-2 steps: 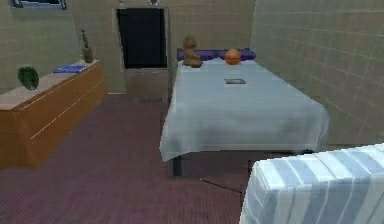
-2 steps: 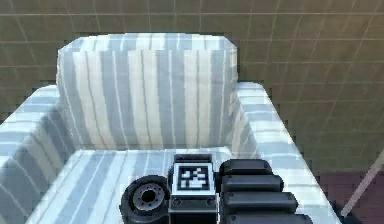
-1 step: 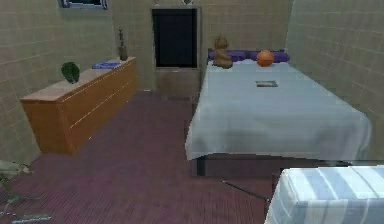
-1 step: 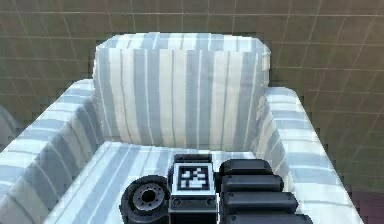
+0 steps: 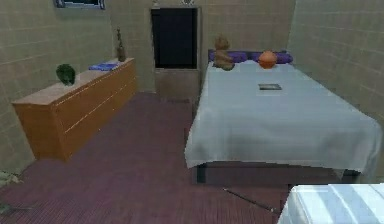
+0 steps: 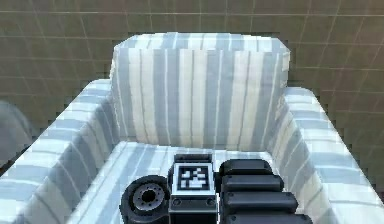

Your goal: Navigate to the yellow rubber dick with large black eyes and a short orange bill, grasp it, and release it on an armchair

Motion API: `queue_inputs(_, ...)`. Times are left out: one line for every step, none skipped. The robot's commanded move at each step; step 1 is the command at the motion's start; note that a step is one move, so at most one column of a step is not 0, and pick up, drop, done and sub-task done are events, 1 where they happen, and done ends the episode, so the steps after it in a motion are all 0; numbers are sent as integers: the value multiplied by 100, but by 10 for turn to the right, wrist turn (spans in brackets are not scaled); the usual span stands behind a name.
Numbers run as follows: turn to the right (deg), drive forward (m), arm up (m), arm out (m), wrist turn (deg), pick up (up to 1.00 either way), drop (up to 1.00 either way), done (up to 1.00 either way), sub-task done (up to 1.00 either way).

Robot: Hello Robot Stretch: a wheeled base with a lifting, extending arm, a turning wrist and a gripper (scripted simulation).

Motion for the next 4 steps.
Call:
queue_inputs(450, 0, 0, 0, 0, 0, 0, 0, 0)
queue_inputs(450, 0, 0, 0, 0, 0, 0, 0, 0)
queue_inputs(90, 0, 0, 0, 0, 0, 0, 0, 0)
queue_inputs(-450, 0, 0, 0, 0, 0, 0, 0, 0)
